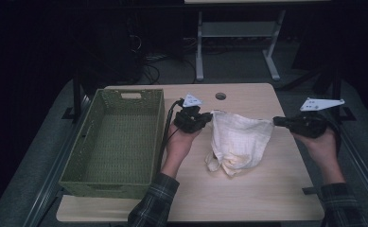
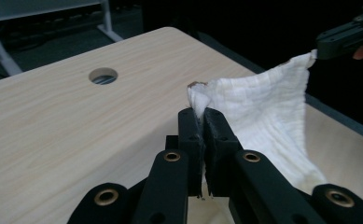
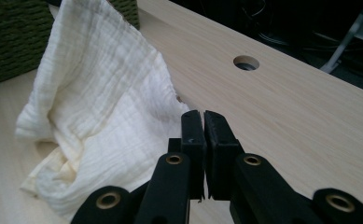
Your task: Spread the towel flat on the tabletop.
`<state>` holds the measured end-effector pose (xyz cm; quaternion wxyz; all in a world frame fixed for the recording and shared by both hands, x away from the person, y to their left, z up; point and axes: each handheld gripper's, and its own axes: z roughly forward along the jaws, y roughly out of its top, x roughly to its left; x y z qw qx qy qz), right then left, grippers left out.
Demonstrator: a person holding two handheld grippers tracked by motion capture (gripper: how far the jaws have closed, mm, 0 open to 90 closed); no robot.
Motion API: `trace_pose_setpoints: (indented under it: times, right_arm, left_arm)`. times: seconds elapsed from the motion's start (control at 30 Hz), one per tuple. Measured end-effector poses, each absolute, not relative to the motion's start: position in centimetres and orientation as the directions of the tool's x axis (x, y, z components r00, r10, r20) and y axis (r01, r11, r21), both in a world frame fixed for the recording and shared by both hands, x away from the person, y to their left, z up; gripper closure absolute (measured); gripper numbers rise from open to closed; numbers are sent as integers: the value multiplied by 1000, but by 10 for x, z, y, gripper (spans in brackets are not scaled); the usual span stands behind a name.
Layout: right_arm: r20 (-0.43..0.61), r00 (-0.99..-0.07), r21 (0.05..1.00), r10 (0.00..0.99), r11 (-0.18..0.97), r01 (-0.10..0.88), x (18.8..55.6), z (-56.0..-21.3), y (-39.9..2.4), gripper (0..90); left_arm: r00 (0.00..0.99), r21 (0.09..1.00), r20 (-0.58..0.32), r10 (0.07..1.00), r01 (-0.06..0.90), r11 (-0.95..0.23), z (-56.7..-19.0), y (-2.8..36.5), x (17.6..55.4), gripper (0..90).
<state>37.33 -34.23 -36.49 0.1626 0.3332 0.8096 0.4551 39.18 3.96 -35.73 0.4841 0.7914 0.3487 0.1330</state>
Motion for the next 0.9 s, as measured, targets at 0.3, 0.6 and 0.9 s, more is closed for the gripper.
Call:
trace_pose_setpoints:
  times: [0.3, 0.6, 0.9]
  right_arm:
    - [72, -709, 817, 702, 367, 446, 417, -389, -334, 872]
    - [82, -671, 767, 737, 383, 514, 450, -417, -331, 872]
    - [32, -595, 742, 803, 380, 553, 466, -436, -328, 823]
  left_arm:
    - [676, 824, -99, 730, 468, -321, -386, 34, 431, 860]
    - [631, 746, -76, 772, 550, -376, -423, 36, 462, 859]
    - [564, 695, -39, 825, 608, -383, -445, 42, 477, 787]
